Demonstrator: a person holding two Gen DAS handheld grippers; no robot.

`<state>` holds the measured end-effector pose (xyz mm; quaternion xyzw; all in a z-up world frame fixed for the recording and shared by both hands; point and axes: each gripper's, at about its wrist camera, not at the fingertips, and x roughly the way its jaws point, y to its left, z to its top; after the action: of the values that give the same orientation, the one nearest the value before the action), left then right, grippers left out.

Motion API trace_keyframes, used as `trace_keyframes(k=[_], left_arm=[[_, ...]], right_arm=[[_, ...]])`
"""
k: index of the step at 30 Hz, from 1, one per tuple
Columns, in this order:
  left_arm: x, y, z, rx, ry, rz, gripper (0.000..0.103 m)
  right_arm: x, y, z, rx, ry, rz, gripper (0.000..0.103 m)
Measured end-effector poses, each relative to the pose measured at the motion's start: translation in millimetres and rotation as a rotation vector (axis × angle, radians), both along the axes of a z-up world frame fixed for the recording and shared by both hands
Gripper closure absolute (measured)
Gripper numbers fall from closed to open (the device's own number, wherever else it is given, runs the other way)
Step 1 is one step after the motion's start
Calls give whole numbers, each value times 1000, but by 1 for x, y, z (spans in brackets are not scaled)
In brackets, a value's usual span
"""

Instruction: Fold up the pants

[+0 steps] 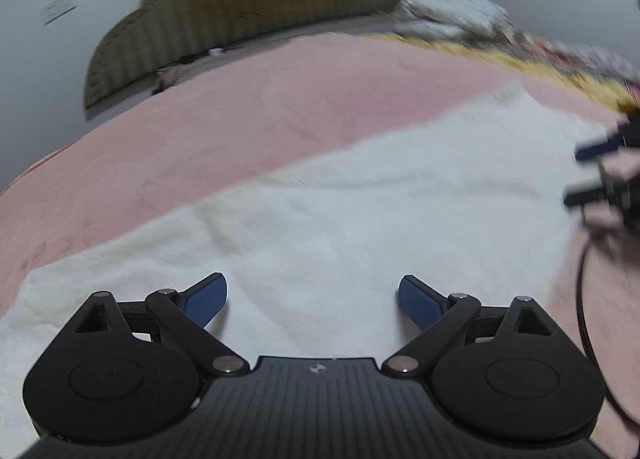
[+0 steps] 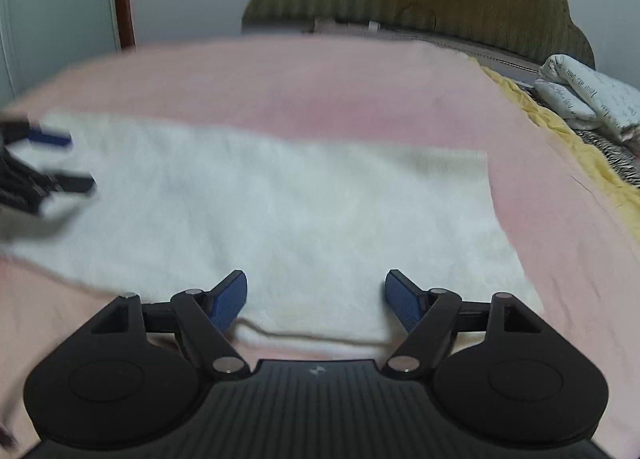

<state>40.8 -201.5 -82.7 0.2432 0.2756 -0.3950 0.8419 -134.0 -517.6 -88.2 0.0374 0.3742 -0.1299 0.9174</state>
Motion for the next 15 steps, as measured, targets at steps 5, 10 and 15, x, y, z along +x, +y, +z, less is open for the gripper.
trace_keyframes(k=[5, 10, 15], left_arm=[[-27, 9, 3, -46, -147, 9, 6], [-24, 15, -3, -66, -174, 81, 5], [-19, 19, -8, -103, -82, 59, 5]], right_arm=[[-37, -20, 16, 72, -108, -217, 24], [-71, -34, 14, 368, -242, -319, 24], [-79, -36, -9, 522, -263, -328, 23]])
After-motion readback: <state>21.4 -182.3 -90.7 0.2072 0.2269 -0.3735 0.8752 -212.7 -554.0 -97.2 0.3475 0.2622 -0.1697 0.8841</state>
